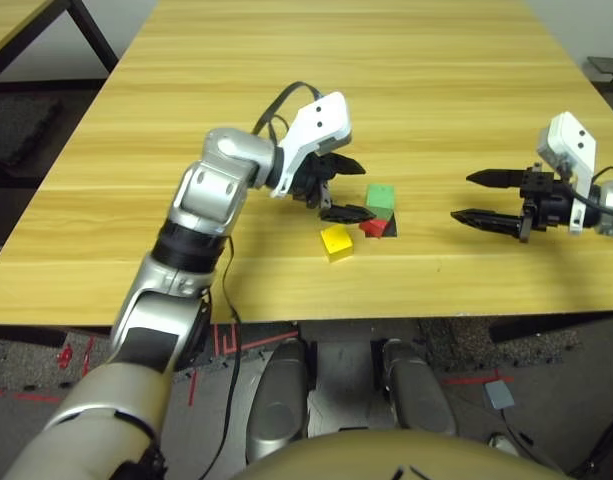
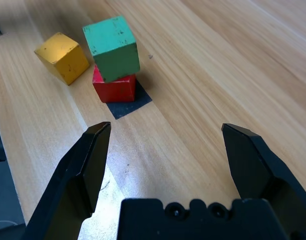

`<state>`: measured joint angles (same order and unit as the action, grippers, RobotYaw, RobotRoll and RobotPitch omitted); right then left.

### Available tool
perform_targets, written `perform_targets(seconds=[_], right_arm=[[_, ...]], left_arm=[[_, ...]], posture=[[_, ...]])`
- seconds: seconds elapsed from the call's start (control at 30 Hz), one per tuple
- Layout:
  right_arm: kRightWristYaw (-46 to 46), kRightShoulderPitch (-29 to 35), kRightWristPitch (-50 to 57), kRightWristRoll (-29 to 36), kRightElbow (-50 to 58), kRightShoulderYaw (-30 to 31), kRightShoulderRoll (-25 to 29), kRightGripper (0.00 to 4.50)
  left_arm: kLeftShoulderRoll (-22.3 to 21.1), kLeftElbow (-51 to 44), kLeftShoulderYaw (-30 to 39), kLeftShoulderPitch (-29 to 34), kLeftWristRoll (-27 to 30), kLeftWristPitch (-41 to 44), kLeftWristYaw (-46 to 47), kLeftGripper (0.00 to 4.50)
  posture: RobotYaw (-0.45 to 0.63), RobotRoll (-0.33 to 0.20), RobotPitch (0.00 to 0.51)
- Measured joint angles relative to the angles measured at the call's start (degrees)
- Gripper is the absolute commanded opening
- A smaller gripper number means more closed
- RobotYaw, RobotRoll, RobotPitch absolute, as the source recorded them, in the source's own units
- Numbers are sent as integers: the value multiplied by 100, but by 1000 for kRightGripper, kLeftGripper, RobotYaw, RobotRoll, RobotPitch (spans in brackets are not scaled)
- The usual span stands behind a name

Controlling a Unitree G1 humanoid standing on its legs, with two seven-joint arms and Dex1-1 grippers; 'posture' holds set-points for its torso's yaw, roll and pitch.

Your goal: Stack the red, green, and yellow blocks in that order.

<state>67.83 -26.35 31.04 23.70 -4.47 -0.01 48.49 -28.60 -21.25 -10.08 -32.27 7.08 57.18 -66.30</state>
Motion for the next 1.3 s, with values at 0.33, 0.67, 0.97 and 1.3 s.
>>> perform_targets(seconds=[0.33,0.67,0.97,1.3], right_arm=[[151,-389,-84,-55,-240,178,-272,4500],[187,-374,-61,-52,-201,175,-271,4500],[128,-233,-46,-44,-94,162,-268,4500],[83,-164,-19,-3,10,138,-264,4500]], left_arm=[[-37,-66,10,692,189,-237,1197,4482],[-227,413,-624,901,253,-977,1287,4482],[-189,1416,-797,1001,47,-2018,1595,2412],[-697,647,-379,234,428,-1292,1406,2050]], posture=[[244,-92,83],[222,-89,81],[213,-84,81],[222,-72,81]])
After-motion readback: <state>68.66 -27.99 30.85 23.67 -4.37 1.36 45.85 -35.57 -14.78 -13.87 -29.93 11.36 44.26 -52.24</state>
